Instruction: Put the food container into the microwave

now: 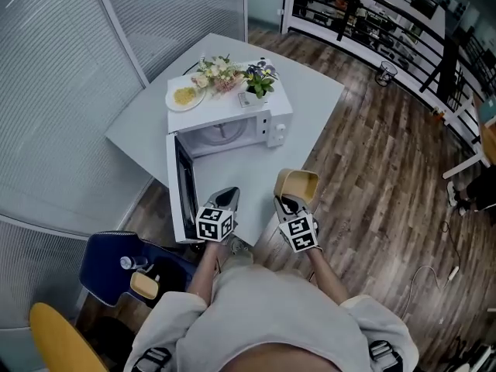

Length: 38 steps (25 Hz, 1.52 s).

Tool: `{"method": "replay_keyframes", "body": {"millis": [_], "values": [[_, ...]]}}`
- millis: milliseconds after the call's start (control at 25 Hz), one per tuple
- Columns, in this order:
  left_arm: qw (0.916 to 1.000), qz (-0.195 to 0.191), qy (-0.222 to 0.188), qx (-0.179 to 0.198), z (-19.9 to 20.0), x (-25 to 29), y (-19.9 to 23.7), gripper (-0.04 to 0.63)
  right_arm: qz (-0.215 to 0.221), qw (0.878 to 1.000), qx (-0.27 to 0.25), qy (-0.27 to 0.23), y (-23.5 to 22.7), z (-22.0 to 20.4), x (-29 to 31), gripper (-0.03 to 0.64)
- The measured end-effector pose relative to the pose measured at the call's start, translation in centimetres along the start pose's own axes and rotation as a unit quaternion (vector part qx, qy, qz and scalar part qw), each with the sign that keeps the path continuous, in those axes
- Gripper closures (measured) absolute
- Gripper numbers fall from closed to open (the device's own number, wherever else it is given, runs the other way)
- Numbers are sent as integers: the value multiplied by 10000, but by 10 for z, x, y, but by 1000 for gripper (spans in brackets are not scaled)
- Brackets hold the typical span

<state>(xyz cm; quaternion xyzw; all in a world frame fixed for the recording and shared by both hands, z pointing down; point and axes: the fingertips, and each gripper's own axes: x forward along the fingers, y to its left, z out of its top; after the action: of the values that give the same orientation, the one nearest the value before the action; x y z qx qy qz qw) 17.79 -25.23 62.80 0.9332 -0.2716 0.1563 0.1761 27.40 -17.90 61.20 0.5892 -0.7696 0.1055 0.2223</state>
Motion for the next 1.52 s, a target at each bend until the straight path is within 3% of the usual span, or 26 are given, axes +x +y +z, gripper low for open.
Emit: {"method": "replay_keyframes", "body": {"millis": [280, 1160, 1520], "values": [[9999, 51, -38, -107, 10, 8, 28, 584, 245, 9995, -197, 54, 6, 20, 37, 594], [9990, -327, -77, -303, 20, 17, 74, 584, 683, 9947, -697, 318, 46, 71, 134, 594], [9987, -235, -107, -431, 18, 9, 93, 584, 943, 9883, -1138, 388, 60, 81, 154, 594]]}}
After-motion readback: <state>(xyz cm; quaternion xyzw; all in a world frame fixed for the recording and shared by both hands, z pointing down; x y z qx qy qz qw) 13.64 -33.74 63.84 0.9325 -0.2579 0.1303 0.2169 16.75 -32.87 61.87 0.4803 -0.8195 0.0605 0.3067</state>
